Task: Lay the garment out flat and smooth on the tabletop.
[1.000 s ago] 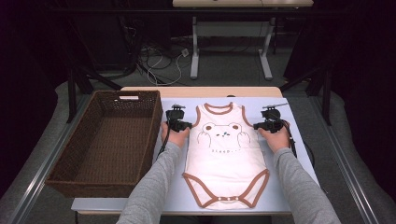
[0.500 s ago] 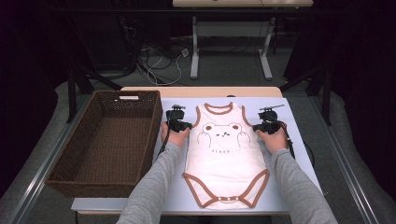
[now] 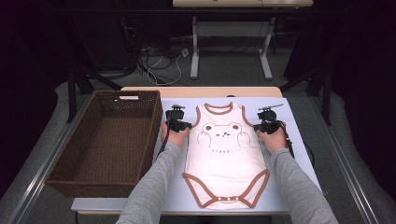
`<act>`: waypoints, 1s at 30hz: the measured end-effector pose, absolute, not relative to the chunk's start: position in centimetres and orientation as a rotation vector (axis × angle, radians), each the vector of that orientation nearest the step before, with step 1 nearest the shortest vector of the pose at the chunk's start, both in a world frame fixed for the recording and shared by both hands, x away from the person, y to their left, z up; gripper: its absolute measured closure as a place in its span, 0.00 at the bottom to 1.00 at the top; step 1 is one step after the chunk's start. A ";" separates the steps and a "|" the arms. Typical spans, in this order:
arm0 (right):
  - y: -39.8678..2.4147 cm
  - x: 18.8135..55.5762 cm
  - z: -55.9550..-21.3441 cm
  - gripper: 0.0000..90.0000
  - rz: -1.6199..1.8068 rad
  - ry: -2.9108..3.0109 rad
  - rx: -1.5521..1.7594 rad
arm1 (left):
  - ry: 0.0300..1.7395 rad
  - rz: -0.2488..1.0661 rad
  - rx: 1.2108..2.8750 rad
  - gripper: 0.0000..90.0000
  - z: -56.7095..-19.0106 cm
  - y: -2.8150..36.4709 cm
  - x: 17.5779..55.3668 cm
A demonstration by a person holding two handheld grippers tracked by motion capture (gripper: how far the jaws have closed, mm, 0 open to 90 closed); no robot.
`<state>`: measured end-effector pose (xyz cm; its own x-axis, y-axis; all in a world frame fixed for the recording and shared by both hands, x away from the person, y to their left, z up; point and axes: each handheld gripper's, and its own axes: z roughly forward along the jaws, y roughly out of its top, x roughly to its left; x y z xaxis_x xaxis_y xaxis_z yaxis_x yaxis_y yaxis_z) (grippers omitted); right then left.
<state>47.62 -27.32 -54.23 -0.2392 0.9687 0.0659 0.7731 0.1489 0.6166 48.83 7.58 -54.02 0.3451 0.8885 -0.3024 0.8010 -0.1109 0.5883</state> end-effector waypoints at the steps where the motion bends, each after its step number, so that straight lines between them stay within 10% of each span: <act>1: -27.3 47.6 -54.2 0.98 0.793 2.083 1.674 | 1.475 0.164 1.925 0.97 -54.0 7.6 48.8; 30: -27.2 46.5 -52.0 0.98 0.876 2.064 1.557 | 1.414 0.156 1.901 0.97 -52.7 7.8 48.0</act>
